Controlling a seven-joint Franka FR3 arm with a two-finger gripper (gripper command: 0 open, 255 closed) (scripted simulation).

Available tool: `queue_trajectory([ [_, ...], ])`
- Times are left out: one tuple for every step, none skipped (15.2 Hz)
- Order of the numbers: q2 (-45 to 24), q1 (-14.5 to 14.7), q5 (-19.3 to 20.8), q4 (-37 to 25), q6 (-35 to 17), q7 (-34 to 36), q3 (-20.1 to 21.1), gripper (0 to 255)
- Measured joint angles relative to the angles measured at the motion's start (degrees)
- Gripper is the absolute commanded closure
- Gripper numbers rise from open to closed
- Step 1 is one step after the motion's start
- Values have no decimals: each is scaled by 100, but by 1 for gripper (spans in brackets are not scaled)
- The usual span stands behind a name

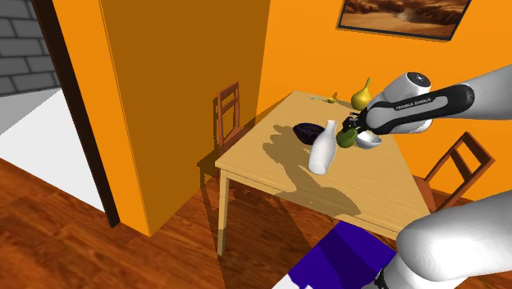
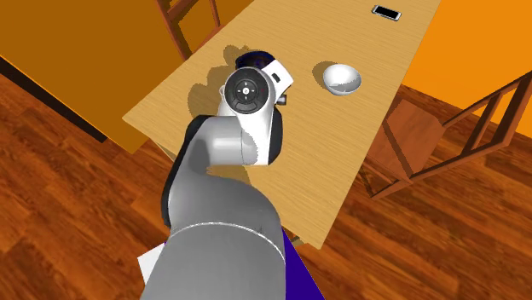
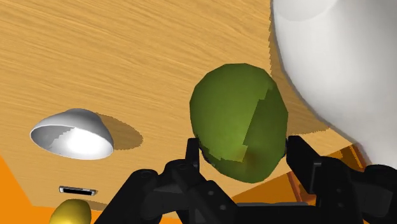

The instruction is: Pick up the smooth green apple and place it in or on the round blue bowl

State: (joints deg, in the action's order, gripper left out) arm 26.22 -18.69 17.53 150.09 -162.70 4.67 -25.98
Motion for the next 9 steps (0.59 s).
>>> queue_trajectory([
  [-199,99,-76,-162,-35,18,-14,255],
  [-402,218,-176,-331,-70,-27,-87,255],
  [-621,345,-290,-531,-87,-51,-137,255],
  [-856,496,-440,-766,-85,-122,-223,255],
  [-1155,670,-629,-1001,-149,-201,-321,255],
  [-1316,778,-780,-1151,-150,-296,-402,255],
  [-1550,938,-1008,-1399,-127,-451,-523,255],
  [-1780,1079,-1258,-1633,-107,-604,-619,255],
  [-2055,1212,-1518,-1906,-77,-717,-671,255],
])
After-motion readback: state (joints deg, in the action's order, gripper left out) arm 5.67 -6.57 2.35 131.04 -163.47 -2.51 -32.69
